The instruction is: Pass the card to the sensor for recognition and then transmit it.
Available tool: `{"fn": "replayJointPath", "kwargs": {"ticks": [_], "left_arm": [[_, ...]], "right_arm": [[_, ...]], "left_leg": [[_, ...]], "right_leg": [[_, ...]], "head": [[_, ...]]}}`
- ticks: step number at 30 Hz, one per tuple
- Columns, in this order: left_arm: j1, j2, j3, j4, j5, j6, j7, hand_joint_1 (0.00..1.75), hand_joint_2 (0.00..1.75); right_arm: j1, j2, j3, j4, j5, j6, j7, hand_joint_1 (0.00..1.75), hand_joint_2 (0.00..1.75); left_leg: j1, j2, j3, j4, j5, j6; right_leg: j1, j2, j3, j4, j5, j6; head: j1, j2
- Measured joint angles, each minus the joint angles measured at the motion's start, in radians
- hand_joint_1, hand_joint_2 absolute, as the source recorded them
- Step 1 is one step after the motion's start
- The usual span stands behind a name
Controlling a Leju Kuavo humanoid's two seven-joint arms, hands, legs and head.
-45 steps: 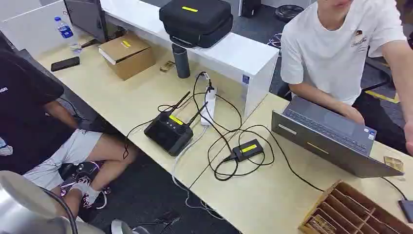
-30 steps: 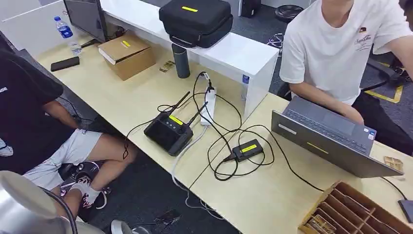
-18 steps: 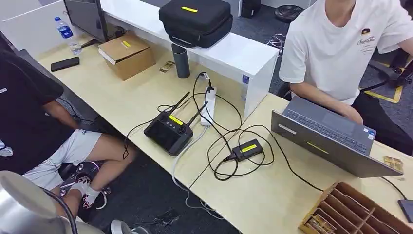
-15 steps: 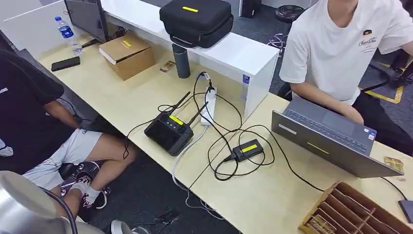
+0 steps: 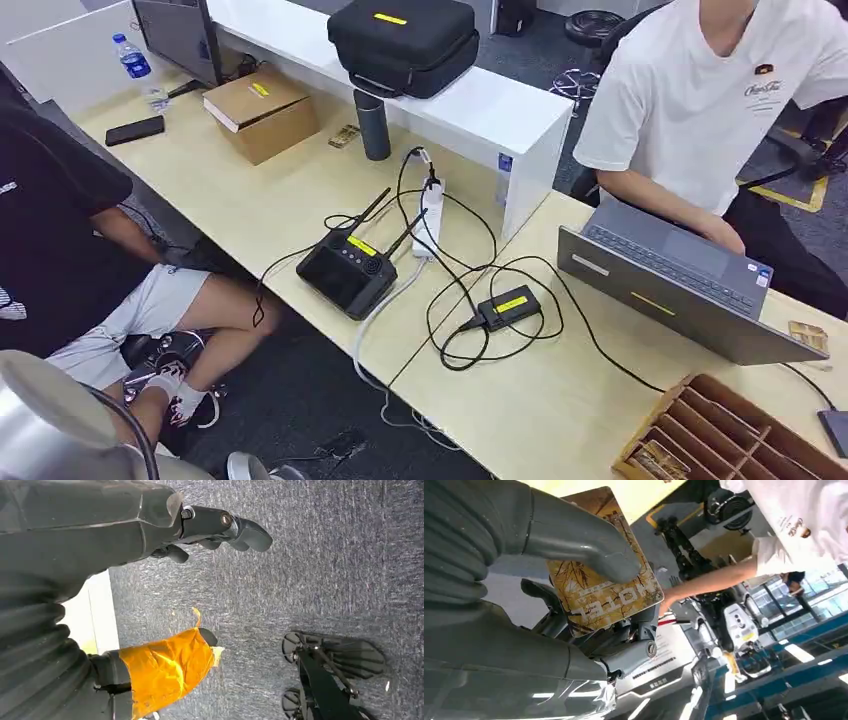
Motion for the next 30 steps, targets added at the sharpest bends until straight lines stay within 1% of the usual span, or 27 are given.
{"fn": "replayJointPath", "kwargs": {"ticks": [3, 7, 15, 21, 26, 30], "left_arm": [[0.000, 0.000, 0.000, 0.000, 0.004, 0.000, 0.000, 0.00, 1.75], [0.000, 0.000, 0.000, 0.000, 0.004, 0.000, 0.006, 0.00, 1.75], [0.000, 0.000, 0.000, 0.000, 0.004, 0.000, 0.007, 0.00, 1.75], [0.000, -0.003, 0.000, 0.000, 0.001, 0.000, 0.010, 0.00, 1.75], [0.000, -0.004, 0.000, 0.000, -0.001, 0.000, 0.017, 0.00, 1.75], [-0.001, -0.004, 0.000, 0.000, -0.001, 0.000, 0.018, 0.00, 1.75]], "right_arm": [[0.061, 0.000, -0.036, -0.014, 0.002, -0.002, -0.012, 1.75, 1.75], [0.112, 0.006, -0.075, -0.012, 0.026, -0.001, -0.018, 1.75, 1.75], [0.147, 0.032, -0.108, 0.025, 0.065, -0.002, -0.020, 1.75, 1.75], [0.157, 0.063, -0.122, 0.113, 0.114, -0.023, -0.026, 1.75, 1.75], [0.157, 0.092, -0.132, 0.201, 0.116, -0.024, -0.032, 1.75, 1.75], [0.157, 0.113, -0.132, 0.242, 0.116, -0.024, -0.034, 1.75, 1.75]], "left_leg": [[0.000, 0.000, 0.000, 0.000, 0.000, 0.000], [0.000, 0.000, 0.000, 0.000, 0.000, 0.000], [0.000, 0.000, 0.000, 0.000, 0.000, 0.000], [0.000, 0.000, 0.000, 0.000, 0.000, 0.000], [0.000, 0.000, 0.000, 0.000, 0.000, 0.000], [0.000, 0.000, 0.000, 0.000, 0.000, 0.000]], "right_leg": [[0.000, 0.000, 0.000, 0.000, 0.000, 0.000], [0.000, 0.000, 0.000, 0.000, 0.000, 0.000], [0.000, 0.000, 0.000, 0.000, 0.000, 0.000], [0.000, 0.000, 0.000, 0.000, 0.000, 0.000], [0.000, 0.000, 0.000, 0.000, 0.000, 0.000], [0.000, 0.000, 0.000, 0.000, 0.000, 0.000]], "head": [[0.000, 0.000], [0.000, 0.000], [0.000, 0.000], [0.000, 0.000], [0.000, 0.000], [0.000, 0.000]]}}
